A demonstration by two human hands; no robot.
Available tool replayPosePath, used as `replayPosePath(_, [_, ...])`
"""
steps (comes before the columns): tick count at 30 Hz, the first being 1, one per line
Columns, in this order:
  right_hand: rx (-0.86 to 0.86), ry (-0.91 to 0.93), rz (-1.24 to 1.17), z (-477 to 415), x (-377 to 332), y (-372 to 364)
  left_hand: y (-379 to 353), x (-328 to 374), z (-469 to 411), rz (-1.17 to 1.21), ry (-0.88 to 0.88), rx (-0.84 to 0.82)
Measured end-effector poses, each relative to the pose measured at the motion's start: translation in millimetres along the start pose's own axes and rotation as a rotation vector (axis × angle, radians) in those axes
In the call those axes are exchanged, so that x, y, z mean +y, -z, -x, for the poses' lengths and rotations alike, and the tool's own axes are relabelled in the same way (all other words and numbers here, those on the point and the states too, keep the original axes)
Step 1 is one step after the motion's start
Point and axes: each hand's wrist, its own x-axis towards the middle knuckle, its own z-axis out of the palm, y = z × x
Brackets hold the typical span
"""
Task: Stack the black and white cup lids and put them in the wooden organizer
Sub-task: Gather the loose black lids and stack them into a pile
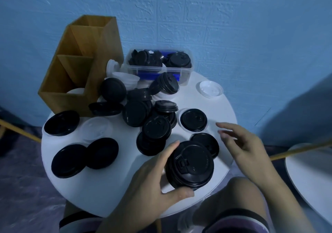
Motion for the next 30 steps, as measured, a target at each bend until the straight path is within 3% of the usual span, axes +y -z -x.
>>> replayPosePath(8, [-0.166,-0.133,-0.074,76.5,-16.0,-12.8,5.2,1.9,7.1,0.047,0.036,0.015])
replayPosePath(11, [-0.152,-0.137,-0.214,80.7,-21.0,-23.8,4.4,4.8,7.6,0.148,0.069,0.012])
replayPosePath(16, [-0.150,-0.145,-0.209,79.9,-36.0,-30.9,6.6,11.0,10.5,0.298,0.122,0.015])
replayPosePath(24, [-0.099,-0.017,-0.331,59.5,-45.4,-12.9,20.7,43.0,-14.0,0.301,-0.006,0.085])
replayPosePath(30, [-0.020,0.020,-0.413,3.7,-53.8,17.6,25.0,58.6,-93.3,0.295,-0.092,0.042])
